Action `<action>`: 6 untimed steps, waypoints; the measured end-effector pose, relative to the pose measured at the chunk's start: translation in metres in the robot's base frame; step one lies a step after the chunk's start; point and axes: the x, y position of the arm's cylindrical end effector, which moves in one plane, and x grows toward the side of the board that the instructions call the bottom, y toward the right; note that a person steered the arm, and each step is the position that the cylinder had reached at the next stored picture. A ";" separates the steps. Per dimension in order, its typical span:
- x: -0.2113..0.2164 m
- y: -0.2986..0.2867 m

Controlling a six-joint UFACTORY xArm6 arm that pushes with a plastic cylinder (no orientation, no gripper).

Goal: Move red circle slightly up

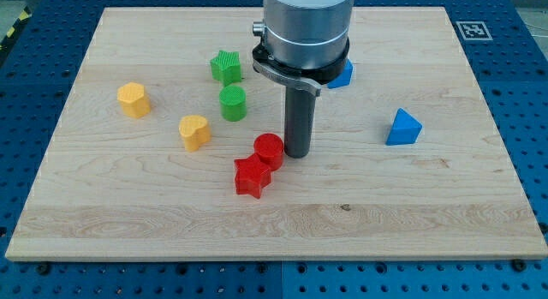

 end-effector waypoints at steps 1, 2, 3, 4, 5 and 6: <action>0.008 0.002; 0.031 0.002; 0.060 0.002; 0.046 0.002; 0.037 -0.001; 0.030 -0.012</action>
